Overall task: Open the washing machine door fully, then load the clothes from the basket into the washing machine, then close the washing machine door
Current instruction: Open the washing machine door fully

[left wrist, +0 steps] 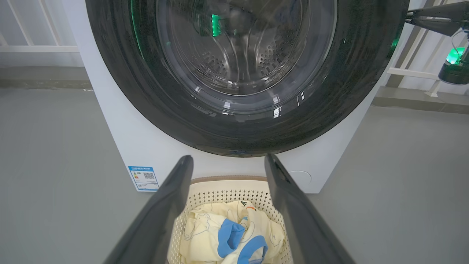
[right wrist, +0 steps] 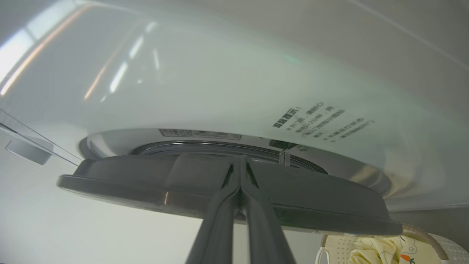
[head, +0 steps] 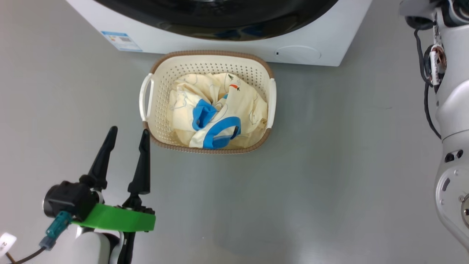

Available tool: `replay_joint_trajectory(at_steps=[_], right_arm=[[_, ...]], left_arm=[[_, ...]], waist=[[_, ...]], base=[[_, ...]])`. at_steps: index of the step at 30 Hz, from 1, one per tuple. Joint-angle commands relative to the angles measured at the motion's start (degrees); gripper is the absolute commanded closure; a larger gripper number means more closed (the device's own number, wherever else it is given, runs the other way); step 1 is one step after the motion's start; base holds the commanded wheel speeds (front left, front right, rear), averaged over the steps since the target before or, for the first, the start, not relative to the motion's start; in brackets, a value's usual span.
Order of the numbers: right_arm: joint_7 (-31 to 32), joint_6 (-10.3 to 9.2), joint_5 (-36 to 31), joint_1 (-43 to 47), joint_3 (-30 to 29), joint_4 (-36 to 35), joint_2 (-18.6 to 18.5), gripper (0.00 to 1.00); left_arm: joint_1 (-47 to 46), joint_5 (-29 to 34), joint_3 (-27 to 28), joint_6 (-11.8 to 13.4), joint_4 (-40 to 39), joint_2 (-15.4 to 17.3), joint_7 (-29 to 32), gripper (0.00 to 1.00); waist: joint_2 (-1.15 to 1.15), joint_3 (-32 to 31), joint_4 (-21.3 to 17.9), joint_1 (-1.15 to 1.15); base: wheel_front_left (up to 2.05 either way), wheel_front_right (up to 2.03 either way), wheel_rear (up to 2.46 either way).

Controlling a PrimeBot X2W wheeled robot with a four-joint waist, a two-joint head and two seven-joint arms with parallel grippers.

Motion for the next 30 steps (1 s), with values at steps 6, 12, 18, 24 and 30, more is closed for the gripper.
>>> replay_joint_trajectory(at_steps=[6, 12, 18, 24, 30], right_arm=[[-1.8, 0.10, -3.1, -4.6, -0.8, -0.2, 1.9, 1.00], [-2.9, 0.10, -4.9, -5.7, -1.3, -0.4, 2.5, 1.00], [-1.9, 0.10, -6.2, -5.8, -1.1, 0.3, 3.0, 1.00], [2.5, 0.10, -6.9, -5.4, 0.2, 0.6, 3.5, 1.00], [8.1, 0.10, -6.5, -2.8, 3.2, -2.1, 3.8, 1.00]], left_arm=[[-1.6, -1.0, 1.3, -0.2, -1.2, 1.0, -0.5, 0.00], [-2.5, -1.2, 0.8, -0.2, -0.9, 0.8, -0.5, 0.00], [-2.8, -1.3, 0.7, -0.2, -0.5, 0.4, -0.5, 0.00], [-2.8, -1.2, 1.2, -0.2, -0.5, 0.2, -0.5, 0.00], [-3.0, -0.9, 1.6, -0.2, -0.8, 0.1, -0.5, 0.00]], waist=[[0.00, 2.3, 2.3, 0.00], [0.00, 3.0, 3.4, 0.00], [0.00, 3.1, 3.9, 0.00], [0.00, 3.0, 3.8, 0.00], [0.00, 2.6, 3.4, 0.00]], base=[[0.00, 0.00, 0.00], [0.00, 0.00, 0.00], [0.00, 0.00, 0.00], [0.00, 0.00, 0.00], [0.00, 0.00, 0.00]])
